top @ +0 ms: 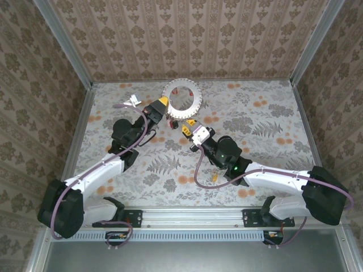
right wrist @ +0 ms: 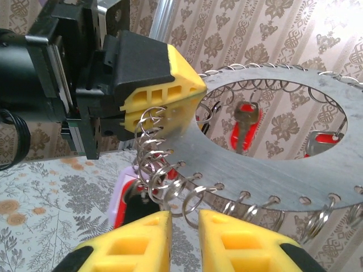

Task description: Put the keys on the keyring

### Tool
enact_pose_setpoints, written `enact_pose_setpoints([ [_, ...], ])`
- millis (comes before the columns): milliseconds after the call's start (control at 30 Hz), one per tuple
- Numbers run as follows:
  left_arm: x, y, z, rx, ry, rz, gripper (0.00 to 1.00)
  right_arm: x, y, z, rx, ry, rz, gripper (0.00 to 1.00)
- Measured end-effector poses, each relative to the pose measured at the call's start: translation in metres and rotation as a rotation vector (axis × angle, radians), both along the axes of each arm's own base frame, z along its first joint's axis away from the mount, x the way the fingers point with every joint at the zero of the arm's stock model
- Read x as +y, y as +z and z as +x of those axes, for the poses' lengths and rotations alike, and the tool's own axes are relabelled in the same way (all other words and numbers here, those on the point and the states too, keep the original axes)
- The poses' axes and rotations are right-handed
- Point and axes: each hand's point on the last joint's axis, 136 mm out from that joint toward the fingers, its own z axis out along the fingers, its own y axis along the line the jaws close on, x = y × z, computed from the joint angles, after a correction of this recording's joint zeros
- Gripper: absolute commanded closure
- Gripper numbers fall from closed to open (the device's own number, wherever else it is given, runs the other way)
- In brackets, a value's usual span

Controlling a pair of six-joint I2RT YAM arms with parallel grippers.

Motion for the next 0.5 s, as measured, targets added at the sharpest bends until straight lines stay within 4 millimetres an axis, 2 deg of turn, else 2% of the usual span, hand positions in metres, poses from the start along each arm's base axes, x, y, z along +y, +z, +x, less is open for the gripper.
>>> enact_pose_setpoints([
  [500, 0.0003, 0.0007, -0.0005, -0.002, 0.0, -0.001, 1.0, 0.0059, -0.0008, -0.0014, -0.001, 0.028, -0.006, 0.78],
])
